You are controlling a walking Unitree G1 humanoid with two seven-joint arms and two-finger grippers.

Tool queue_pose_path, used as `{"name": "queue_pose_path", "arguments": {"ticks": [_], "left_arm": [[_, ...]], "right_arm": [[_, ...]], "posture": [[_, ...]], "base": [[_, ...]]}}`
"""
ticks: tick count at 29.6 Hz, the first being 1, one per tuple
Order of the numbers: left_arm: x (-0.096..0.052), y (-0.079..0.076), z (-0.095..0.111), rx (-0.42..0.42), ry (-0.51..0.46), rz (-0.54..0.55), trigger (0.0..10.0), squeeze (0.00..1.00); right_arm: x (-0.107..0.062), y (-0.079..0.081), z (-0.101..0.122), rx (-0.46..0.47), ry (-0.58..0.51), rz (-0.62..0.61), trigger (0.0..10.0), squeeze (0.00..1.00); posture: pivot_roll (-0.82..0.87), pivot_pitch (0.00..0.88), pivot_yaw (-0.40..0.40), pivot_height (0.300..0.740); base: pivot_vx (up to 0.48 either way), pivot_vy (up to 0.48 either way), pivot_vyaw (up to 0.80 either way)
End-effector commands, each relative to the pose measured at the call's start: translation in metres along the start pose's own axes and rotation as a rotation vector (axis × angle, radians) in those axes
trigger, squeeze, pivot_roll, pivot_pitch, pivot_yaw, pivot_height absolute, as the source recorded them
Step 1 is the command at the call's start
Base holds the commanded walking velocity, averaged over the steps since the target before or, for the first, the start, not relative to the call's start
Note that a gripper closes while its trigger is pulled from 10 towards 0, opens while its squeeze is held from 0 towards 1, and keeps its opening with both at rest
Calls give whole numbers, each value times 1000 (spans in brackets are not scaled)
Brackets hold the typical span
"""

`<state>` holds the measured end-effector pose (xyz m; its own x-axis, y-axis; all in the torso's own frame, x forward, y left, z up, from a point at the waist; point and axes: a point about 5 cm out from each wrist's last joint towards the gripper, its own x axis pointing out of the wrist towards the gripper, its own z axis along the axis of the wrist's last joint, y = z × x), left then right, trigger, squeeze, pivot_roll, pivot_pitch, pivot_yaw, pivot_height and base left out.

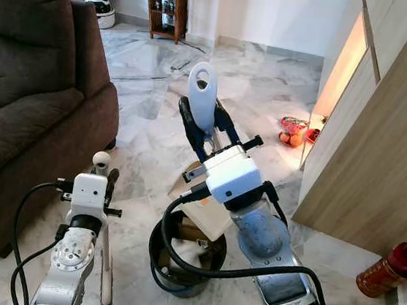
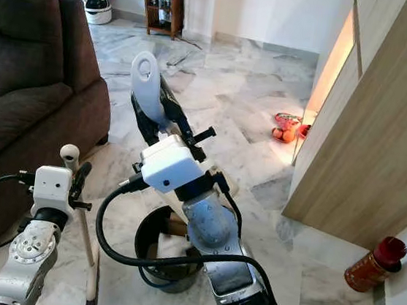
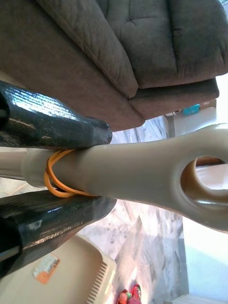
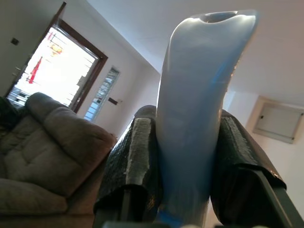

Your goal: Sweep floor

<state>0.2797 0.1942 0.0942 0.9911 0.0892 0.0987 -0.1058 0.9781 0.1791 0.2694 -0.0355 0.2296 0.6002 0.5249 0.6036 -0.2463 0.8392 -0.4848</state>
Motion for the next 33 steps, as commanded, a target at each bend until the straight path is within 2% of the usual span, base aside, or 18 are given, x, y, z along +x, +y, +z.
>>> {"name": "queue_pose_path", "arguments": {"ticks": [1, 5, 10, 13, 15, 16, 17, 21, 23, 26, 33], "left_arm": [[3, 0, 10, 18, -61, -2, 10000, 0], [3, 1, 10, 18, -63, 2, 10000, 0], [2, 2, 10, 20, -62, 3, 10000, 0], [1, 4, 9, 22, -60, 4, 10000, 0], [0, 7, 9, 25, -59, 8, 10000, 0], [0, 7, 9, 25, -59, 8, 10000, 0], [-1, 8, 9, 25, -60, 8, 10000, 0], [-5, 8, 8, 26, -61, 4, 10000, 0], [-6, 9, 8, 28, -60, 4, 10000, 0], [-9, 12, 6, 32, -54, 3, 10000, 0], [-11, 13, 3, 39, -40, -1, 10000, 0]], "right_arm": [[8, -10, 8, -93, -66, -21, 10000, 0], [8, -31, -1, -183, -23, -94, 10000, 0], [0, -51, -21, -206, 71, -176, 10000, 0], [-12, -66, -40, -191, 184, -273, 10000, 0], [-32, -81, -64, -206, 319, -356, 10000, 0], [-32, -81, -64, -206, 319, -356, 10000, 0], [-42, -85, -73, -223, 368, -376, 10000, 0], [-62, -91, -88, -276, 444, -400, 10000, 0], [-72, -94, -96, -261, 487, -431, 10000, 0], [-93, -97, -111, -168, 575, -519, 10000, 0], [-114, -99, -125, -101, 659, -613, 10000, 0]], "posture": [[160, 0, 20, 740], [159, 0, 21, 740], [158, 0, 21, 740], [160, 0, 20, 740], [161, 0, 20, 740], [161, 0, 20, 740], [160, 0, 20, 740], [161, 0, 22, 740], [162, 0, 24, 740], [163, 0, 26, 740], [160, 0, 31, 740]], "base": [[0, 0, 0], [0, 0, 0], [0, 0, 0], [0, 0, 0], [0, 0, 0], [0, 0, 0], [0, 0, 0], [0, 0, 0], [0, 0, 0], [0, 0, 0], [0, 0, 0]]}}
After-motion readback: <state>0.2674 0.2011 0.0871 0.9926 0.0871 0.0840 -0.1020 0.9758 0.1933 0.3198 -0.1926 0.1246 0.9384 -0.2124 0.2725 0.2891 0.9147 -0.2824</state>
